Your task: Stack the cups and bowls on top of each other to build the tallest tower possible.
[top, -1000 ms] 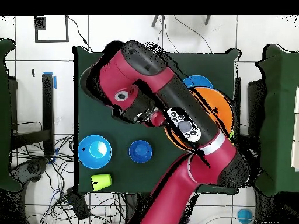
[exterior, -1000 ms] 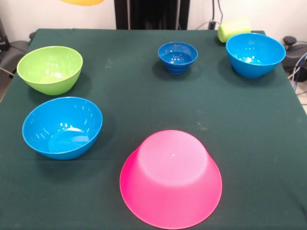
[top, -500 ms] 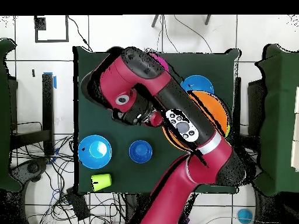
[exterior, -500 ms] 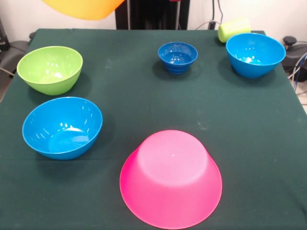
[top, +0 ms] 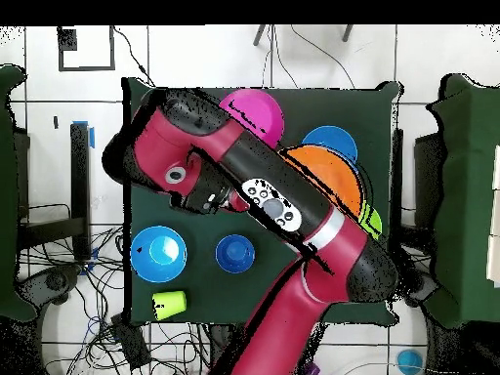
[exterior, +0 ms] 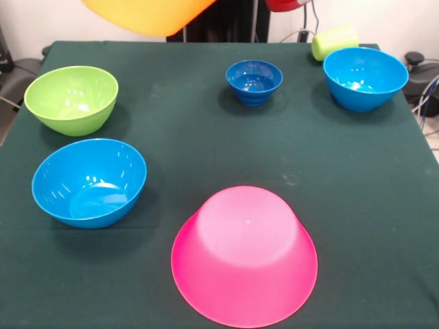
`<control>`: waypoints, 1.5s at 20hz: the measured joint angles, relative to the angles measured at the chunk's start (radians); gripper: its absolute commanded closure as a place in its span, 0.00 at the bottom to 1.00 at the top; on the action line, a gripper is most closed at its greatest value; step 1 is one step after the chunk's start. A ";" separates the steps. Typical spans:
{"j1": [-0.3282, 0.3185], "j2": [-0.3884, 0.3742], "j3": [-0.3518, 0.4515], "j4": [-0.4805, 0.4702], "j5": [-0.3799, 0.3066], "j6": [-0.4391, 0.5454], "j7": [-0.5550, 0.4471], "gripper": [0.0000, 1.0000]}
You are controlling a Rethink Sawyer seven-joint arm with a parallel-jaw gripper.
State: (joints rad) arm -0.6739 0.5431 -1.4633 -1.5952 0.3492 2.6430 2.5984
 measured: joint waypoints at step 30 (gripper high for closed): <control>0.137 -0.097 -0.133 0.205 0.240 -0.778 -0.374 1.00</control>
State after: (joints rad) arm -0.5368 0.4458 -1.5961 -1.3899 0.5887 1.8652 2.2244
